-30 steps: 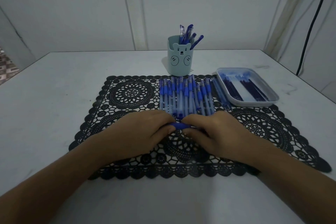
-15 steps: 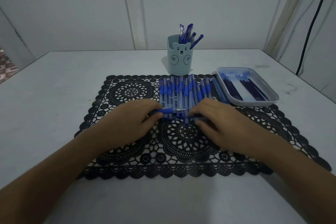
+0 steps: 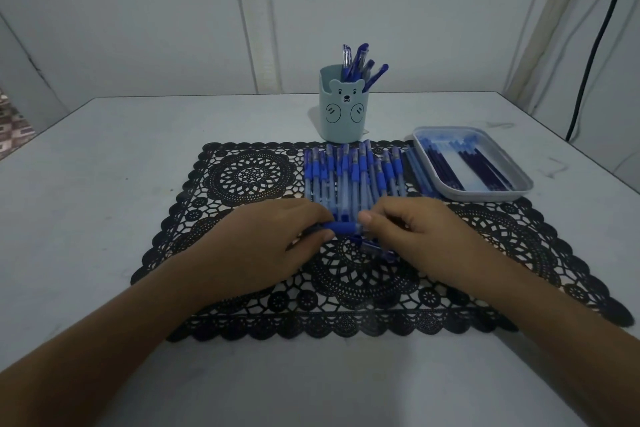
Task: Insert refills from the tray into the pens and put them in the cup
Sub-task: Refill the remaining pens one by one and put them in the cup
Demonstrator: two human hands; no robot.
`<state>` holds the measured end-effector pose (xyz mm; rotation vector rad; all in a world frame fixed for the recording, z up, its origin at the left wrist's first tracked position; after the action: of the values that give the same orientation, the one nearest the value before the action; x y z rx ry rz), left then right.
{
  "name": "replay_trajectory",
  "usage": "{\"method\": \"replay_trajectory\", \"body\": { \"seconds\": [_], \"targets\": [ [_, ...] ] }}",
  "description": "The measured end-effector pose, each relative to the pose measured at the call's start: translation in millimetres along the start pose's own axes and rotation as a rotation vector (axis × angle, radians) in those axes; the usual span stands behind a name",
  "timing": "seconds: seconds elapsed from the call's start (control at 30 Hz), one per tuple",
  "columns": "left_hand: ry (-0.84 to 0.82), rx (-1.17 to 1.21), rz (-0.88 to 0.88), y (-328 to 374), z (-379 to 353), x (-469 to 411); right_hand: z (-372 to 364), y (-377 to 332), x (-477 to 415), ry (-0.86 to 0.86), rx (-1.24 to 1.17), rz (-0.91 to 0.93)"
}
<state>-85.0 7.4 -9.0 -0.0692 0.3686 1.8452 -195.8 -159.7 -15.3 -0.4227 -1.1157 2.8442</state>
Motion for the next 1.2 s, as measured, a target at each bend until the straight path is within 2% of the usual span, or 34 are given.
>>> {"method": "replay_trajectory", "body": {
  "seconds": [0.17, 0.27, 0.37, 0.53, 0.7, 0.83, 1.0, 1.07, 1.2],
  "targets": [
    [-0.042, 0.062, 0.013, 2.1, 1.1, -1.8, 0.9, 1.1, -0.1, -0.002, 0.011, 0.073],
    [-0.065, 0.215, 0.031, 2.2, 1.5, -3.3, 2.3, -2.8, 1.4, 0.018, 0.08, 0.156],
    [-0.052, 0.261, 0.064, 0.6, 2.0, -4.2, 3.0, -4.1, 1.2, 0.015, 0.036, 0.109],
    [-0.023, 0.215, 0.068, 0.1, 3.5, -3.4, 1.5, 1.3, 0.6, -0.008, 0.001, 0.118],
    [-0.013, 0.186, 0.05, -0.7, 4.9, -3.3, 3.4, -1.8, 1.6, -0.007, -0.149, 0.076],
    [-0.044, 0.16, 0.042, -1.3, 4.0, -3.0, 4.7, -0.8, 1.5, 0.003, -0.099, 0.057],
    [-0.032, 0.147, 0.034, -3.9, 3.3, -3.2, 4.9, -1.0, 1.2, -0.009, -0.167, 0.04],
    [-0.037, 0.139, 0.026, -3.2, 2.9, -3.1, 5.0, -2.4, 1.0, 0.006, -0.104, 0.038],
    [-0.03, 0.128, 0.032, -4.5, 1.9, -3.5, 5.5, -0.3, 0.6, -0.068, -0.162, 0.04]
  ]
}}
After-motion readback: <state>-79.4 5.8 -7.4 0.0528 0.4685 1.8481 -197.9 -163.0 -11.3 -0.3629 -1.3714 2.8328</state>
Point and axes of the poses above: each hand's wrist, its own x-axis away from the middle knuckle, its own z-axis out of the back of the hand, y = z × x, the point moved 1 cm from there along -x, towards the middle knuckle, and after that the axes turned 1 degree about z, right-handed, at the moved point
